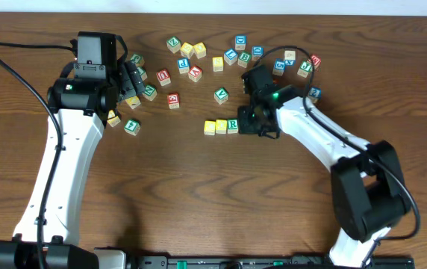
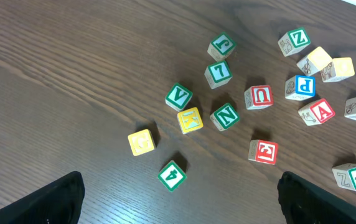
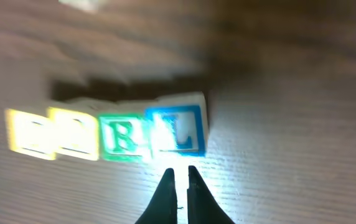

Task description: Spell out CORL

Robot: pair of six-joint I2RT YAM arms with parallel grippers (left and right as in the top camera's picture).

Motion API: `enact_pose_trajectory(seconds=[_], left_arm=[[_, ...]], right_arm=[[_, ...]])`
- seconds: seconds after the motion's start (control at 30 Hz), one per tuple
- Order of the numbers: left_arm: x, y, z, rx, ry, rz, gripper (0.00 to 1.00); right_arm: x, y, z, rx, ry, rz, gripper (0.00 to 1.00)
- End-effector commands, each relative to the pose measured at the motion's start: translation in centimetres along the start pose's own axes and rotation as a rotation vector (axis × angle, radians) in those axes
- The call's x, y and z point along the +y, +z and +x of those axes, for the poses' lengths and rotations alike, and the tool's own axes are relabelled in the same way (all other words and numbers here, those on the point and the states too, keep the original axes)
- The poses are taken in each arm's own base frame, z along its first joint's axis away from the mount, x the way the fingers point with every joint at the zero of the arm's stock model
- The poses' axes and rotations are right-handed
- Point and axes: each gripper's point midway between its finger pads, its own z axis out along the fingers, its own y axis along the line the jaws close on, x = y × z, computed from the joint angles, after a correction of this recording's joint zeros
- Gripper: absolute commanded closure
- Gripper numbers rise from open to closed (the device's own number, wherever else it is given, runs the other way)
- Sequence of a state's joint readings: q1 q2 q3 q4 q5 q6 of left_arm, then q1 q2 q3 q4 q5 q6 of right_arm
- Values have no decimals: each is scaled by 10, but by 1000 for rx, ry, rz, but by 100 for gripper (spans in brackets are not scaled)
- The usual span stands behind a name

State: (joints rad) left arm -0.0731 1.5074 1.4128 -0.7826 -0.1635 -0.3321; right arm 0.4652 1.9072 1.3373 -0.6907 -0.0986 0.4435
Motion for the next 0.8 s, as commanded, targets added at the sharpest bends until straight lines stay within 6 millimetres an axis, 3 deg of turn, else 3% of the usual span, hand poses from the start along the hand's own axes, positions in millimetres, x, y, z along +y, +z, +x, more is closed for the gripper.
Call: enact_pose_trajectory(seconds=[0.0, 0.17, 0.2, 0.47, 0.6, 0.77], left_arm=[[2, -2, -2, -8, 7, -4, 2], [2, -2, -2, -8, 6, -4, 2], [2, -2, -2, -8, 7, -4, 2], [2, -2, -2, -8, 7, -4, 2], [2, -2, -2, -8, 7, -4, 2], [2, -2, -2, -8, 7, -4, 2]], right_arm=[[11, -17, -16, -75, -1, -57, 99], [46, -15, -27, -134, -55, -161, 99], [62, -11, -27, -153, -85, -187, 99], [121, 10, -14, -175, -207, -302, 99], [142, 16, -5, -182, -276, -334, 99], [154, 31, 9, -166, -312, -326, 99]])
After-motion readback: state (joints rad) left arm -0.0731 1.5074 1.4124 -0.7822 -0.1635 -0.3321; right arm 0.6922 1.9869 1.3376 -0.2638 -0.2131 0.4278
